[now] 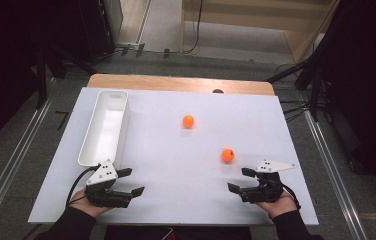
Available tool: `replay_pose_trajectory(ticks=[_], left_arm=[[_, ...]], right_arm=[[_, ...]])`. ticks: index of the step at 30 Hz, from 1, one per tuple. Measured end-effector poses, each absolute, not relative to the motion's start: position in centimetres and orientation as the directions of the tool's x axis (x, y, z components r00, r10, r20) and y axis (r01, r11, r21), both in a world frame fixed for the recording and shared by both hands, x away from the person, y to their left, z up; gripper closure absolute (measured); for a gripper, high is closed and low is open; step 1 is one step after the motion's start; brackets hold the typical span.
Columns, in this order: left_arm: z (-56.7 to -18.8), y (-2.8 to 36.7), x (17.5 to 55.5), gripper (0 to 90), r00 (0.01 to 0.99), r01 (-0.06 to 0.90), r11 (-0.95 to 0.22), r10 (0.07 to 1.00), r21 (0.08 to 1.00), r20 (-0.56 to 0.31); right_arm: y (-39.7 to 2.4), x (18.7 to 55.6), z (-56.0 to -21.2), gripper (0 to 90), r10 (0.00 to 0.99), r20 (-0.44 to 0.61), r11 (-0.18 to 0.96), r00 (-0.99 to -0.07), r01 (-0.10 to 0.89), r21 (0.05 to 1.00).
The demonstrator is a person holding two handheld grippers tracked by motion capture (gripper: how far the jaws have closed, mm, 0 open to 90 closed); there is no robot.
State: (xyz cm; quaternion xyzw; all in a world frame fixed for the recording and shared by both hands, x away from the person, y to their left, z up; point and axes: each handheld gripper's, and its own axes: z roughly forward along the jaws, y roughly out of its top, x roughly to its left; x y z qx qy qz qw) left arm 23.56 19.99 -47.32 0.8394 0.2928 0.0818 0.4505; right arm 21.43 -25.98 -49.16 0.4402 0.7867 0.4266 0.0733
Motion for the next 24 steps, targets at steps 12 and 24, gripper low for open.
replay_pose_trajectory(ticks=[12, 24], left_arm=[[-47.40, 20.09, 23.66, 24.5, 0.823, 0.418, -0.404, 0.547, 0.814, -0.151], [-47.34, 20.06, 23.65, 24.6, 0.826, 0.413, -0.403, 0.543, 0.817, -0.150]], right_arm=[[-25.96, 21.45, -49.17, 14.8, 0.757, 0.261, 0.246, -0.599, 0.631, 0.735], [-25.89, 21.41, -49.15, 14.8, 0.756, 0.261, 0.246, -0.600, 0.631, 0.736]])
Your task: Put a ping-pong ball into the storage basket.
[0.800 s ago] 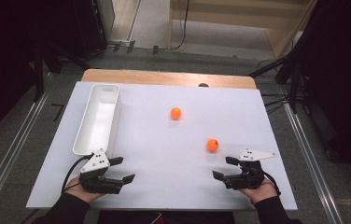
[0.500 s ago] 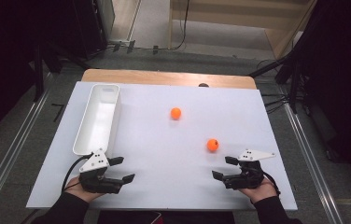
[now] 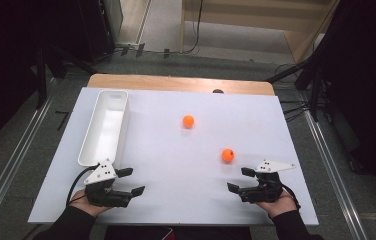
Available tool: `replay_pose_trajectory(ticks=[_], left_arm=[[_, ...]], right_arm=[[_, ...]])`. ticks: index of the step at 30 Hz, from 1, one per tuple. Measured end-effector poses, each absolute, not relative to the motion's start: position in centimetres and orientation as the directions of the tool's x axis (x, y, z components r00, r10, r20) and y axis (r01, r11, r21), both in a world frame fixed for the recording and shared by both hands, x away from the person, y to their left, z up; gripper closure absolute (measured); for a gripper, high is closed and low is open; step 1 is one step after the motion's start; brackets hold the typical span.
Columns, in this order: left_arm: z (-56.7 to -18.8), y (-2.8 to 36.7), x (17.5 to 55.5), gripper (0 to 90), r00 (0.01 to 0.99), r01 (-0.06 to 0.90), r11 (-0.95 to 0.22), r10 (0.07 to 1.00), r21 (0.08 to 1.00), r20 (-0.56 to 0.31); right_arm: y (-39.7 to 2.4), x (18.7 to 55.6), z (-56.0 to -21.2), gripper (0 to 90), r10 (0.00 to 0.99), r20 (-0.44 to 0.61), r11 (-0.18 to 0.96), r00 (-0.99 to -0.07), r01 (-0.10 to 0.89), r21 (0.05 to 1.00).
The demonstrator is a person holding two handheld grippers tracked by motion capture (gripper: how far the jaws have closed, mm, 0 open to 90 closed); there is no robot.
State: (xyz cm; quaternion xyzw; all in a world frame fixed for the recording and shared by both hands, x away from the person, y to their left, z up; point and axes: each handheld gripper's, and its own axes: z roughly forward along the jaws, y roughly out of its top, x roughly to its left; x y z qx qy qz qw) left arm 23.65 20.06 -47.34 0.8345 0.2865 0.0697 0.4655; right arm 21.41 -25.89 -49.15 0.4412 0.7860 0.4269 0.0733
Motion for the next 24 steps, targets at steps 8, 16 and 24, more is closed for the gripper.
replay_pose_trajectory(ticks=[8, 16, 24], left_arm=[[-47.42, 20.10, 23.74, 24.5, 0.818, 0.430, -0.399, 0.551, 0.810, -0.163], [-47.48, 20.14, 23.79, 24.6, 0.817, 0.436, -0.414, 0.555, 0.799, -0.158], [-47.51, 20.16, 23.79, 24.6, 0.818, 0.436, -0.419, 0.553, 0.796, -0.157]], right_arm=[[-25.89, 21.43, -49.22, 14.9, 0.757, 0.262, 0.245, -0.598, 0.631, 0.736], [-25.90, 21.49, -49.35, 14.9, 0.759, 0.263, 0.248, -0.596, 0.638, 0.729], [-25.93, 21.45, -49.32, 14.8, 0.761, 0.263, 0.248, -0.593, 0.640, 0.727]])
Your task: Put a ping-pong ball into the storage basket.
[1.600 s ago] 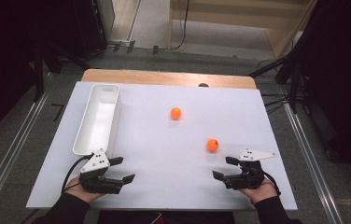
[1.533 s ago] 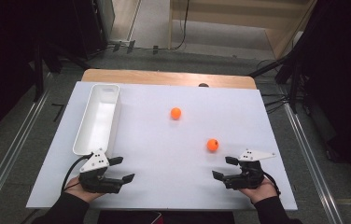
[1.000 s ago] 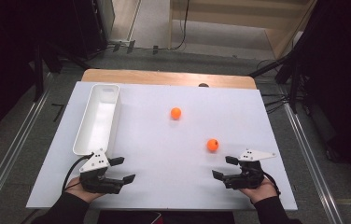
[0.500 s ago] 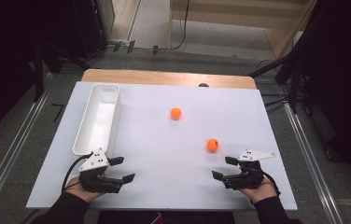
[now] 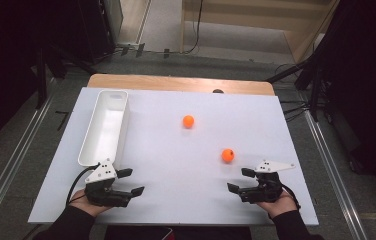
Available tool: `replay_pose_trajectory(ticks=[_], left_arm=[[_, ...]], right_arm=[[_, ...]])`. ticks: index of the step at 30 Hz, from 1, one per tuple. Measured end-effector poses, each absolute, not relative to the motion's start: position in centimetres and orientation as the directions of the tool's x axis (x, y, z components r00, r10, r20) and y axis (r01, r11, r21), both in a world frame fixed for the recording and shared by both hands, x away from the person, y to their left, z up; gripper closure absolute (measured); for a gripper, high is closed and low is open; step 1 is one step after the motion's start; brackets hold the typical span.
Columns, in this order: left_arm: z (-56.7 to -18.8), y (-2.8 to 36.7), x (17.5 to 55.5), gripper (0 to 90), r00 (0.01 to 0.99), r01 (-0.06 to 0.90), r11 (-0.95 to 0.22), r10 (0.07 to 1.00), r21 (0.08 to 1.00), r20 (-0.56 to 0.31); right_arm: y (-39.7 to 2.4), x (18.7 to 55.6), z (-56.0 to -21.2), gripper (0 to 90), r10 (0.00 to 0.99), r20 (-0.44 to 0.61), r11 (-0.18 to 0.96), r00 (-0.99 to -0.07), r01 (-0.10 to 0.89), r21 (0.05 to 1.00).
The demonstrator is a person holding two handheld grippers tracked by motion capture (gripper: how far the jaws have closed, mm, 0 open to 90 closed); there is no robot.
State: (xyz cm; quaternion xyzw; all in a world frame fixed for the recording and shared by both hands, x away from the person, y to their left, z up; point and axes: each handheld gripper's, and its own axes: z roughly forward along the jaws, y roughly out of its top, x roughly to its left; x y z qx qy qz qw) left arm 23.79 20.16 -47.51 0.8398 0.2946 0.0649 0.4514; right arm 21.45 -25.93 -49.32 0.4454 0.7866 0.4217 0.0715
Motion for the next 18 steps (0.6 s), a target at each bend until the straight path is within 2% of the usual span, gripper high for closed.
replay_pose_trajectory(ticks=[18], left_arm=[[-47.48, 19.95, 23.82, 24.6, 0.823, 0.433, -0.426, 0.546, 0.794, -0.156]], right_arm=[[-25.89, 21.45, -49.39, 14.9, 0.765, 0.254, 0.257, -0.592, 0.641, 0.724]])
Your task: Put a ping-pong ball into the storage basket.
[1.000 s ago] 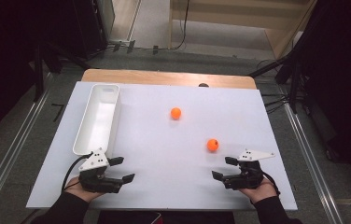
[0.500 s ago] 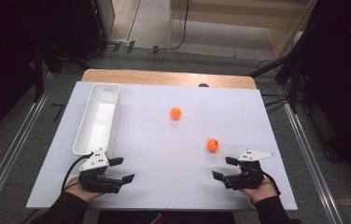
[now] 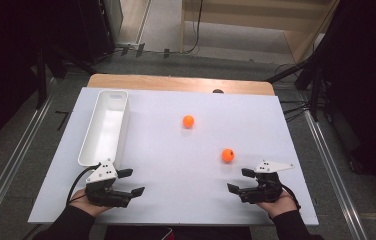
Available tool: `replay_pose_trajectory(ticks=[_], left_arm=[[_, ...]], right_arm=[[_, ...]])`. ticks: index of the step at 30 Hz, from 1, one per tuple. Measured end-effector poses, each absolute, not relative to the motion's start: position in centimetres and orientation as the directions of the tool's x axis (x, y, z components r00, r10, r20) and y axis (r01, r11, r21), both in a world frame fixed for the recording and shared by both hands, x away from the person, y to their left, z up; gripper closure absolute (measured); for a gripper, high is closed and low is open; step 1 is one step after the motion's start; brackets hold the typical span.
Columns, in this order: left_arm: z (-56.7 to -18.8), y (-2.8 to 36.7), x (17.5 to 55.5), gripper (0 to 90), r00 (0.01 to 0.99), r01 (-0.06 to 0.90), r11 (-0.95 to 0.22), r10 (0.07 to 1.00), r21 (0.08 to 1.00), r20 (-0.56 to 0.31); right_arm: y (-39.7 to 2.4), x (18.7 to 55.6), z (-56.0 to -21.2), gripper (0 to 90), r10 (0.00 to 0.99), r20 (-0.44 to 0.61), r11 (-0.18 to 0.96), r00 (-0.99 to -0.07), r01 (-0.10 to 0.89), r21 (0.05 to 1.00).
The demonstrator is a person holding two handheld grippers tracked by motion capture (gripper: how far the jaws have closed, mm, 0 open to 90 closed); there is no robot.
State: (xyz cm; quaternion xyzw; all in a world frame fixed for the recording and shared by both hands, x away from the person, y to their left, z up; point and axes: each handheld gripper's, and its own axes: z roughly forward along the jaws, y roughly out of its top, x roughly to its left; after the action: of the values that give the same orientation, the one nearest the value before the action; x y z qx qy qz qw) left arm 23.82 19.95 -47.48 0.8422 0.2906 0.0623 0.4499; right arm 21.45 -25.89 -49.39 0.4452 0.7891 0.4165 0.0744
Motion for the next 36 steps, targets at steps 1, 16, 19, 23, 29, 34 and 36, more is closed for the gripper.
replay_pose_trajectory(ticks=[1, 16, 19, 23, 29, 34, 36], left_arm=[[-47.4, 19.9, 23.8, 24.5, 0.823, 0.437, -0.427, 0.544, 0.792, -0.160], [-47.0, 18.2, 24.0, 24.3, 0.839, 0.435, -0.430, 0.513, 0.791, -0.182], [-47.0, 17.8, 24.1, 24.3, 0.840, 0.435, -0.426, 0.510, 0.793, -0.187], [-46.8, 17.5, 24.2, 24.2, 0.842, 0.436, -0.422, 0.504, 0.795, -0.194], [-46.7, 17.0, 24.7, 24.3, 0.833, 0.459, -0.418, 0.510, 0.784, -0.216], [-46.6, 16.7, 25.0, 24.2, 0.832, 0.449, -0.418, 0.517, 0.790, -0.199], [-46.5, 16.6, 25.1, 24.3, 0.830, 0.454, -0.417, 0.519, 0.788, -0.204]], right_arm=[[-25.9, 21.4, -49.4, 14.8, 0.765, 0.254, 0.256, -0.592, 0.641, 0.723], [-25.8, 21.5, -49.4, 14.9, 0.764, 0.255, 0.263, -0.592, 0.648, 0.715], [-25.8, 21.5, -49.4, 14.8, 0.765, 0.257, 0.262, -0.591, 0.649, 0.714], [-25.8, 21.5, -49.5, 14.8, 0.766, 0.251, 0.264, -0.592, 0.646, 0.717], [-25.9, 21.5, -49.5, 14.9, 0.768, 0.249, 0.263, -0.591, 0.645, 0.717], [-25.8, 21.5, -49.5, 14.9, 0.767, 0.249, 0.265, -0.591, 0.645, 0.717], [-25.8, 21.5, -49.5, 14.9, 0.768, 0.250, 0.263, -0.590, 0.646, 0.716]])
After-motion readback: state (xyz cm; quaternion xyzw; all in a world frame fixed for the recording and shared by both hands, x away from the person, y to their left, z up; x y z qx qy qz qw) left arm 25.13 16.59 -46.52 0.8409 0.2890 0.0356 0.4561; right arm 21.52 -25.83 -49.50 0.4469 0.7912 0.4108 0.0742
